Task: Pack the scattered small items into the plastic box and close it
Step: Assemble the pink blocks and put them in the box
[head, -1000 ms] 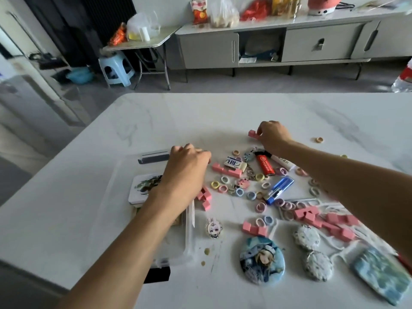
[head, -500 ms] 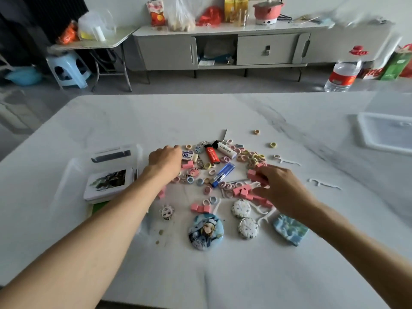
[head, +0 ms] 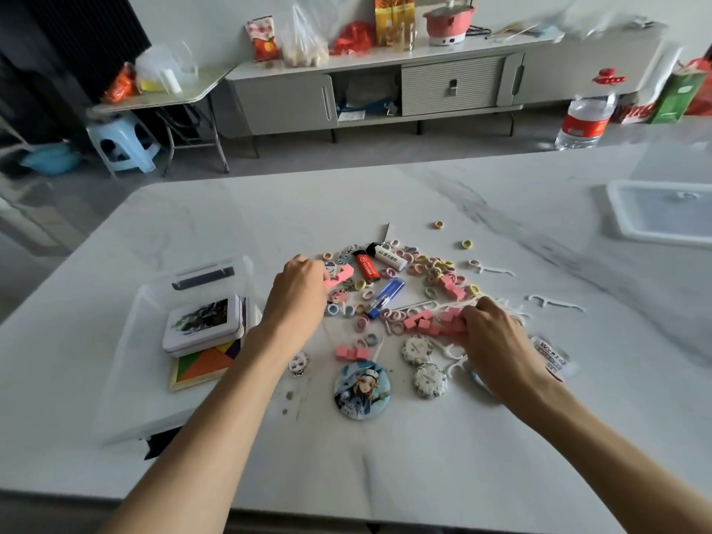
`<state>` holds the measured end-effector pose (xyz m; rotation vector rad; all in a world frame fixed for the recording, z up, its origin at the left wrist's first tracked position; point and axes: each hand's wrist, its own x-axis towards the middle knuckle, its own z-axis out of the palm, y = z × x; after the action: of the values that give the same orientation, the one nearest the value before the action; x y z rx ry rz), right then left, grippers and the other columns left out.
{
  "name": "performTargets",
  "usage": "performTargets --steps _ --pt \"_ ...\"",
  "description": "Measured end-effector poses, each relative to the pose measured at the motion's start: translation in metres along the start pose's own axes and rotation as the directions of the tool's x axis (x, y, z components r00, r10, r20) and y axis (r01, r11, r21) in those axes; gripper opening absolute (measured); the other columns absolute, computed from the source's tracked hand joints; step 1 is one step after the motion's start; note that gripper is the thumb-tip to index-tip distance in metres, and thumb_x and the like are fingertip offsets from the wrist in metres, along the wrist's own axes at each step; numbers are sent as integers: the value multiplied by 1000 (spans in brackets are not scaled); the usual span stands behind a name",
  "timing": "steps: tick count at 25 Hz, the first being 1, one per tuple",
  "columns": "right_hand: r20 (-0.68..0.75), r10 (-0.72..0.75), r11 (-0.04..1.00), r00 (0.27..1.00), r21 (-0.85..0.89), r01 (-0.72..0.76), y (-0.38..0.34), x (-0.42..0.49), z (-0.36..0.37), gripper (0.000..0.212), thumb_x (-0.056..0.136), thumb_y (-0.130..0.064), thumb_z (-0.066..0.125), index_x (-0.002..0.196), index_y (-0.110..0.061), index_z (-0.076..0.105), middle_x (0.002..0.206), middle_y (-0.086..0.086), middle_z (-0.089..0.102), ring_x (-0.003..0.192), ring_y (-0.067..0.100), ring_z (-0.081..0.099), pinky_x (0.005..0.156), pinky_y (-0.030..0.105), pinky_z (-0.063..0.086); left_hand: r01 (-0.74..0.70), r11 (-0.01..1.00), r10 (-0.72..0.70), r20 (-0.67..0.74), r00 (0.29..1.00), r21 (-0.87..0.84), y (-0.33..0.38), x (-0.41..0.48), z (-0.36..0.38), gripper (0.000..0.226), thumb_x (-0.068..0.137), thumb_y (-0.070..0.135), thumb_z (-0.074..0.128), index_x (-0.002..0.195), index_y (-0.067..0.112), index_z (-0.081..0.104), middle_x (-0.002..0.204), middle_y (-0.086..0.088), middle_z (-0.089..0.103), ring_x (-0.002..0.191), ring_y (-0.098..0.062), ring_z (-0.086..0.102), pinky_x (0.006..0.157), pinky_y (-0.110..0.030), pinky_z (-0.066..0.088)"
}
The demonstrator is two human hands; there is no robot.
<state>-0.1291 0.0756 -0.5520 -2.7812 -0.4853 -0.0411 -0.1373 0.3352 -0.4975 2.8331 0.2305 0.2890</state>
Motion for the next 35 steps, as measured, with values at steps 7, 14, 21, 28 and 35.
performTargets --steps 7,14,21,28,35 --pt "-141 18 998 990 67 -9 -15 1 -23 9 96 -15 53 89 -11 51 78 7 59 59 23 47 54 34 36 84 964 -113 -104 988 -251 20 -25 8 8 90 18 68 88 11 72 85 -2 71 78 -17 63 60 -22 44" --pt "79 263 395 962 900 -182 -37 -6 -25 7 92 -24 62 87 -20 64 61 -6 61 56 12 51 58 34 43 270 504 -189 201 961 -821 36 -52 3 18 95 8 56 90 17 72 65 6 66 53 -6 57 49 -18 45" --pt "266 273 -22 925 963 -270 -52 -1 -13 11 94 -7 59 88 -6 68 71 3 62 66 10 59 67 21 50 457 389 -90 460 883 -800 48 -53 23 27 98 5 47 94 17 71 64 9 64 60 -8 51 56 -24 38" --pt "207 267 -2 941 977 -215 -63 -2 -20 10 92 -9 62 88 -9 71 70 0 67 65 10 60 68 21 51 88 778 85 242 967 -622 60 -57 22 27 99 43 47 102 19 60 64 13 59 60 -7 55 56 -29 39" --pt "212 330 4 920 974 -226 -58 -5 -24 5 84 -10 72 88 -11 72 65 1 53 55 10 42 52 17 39 233 498 -125 197 972 -835 51 -52 21 24 93 37 62 107 22 74 93 6 76 92 -20 71 83 -45 56"
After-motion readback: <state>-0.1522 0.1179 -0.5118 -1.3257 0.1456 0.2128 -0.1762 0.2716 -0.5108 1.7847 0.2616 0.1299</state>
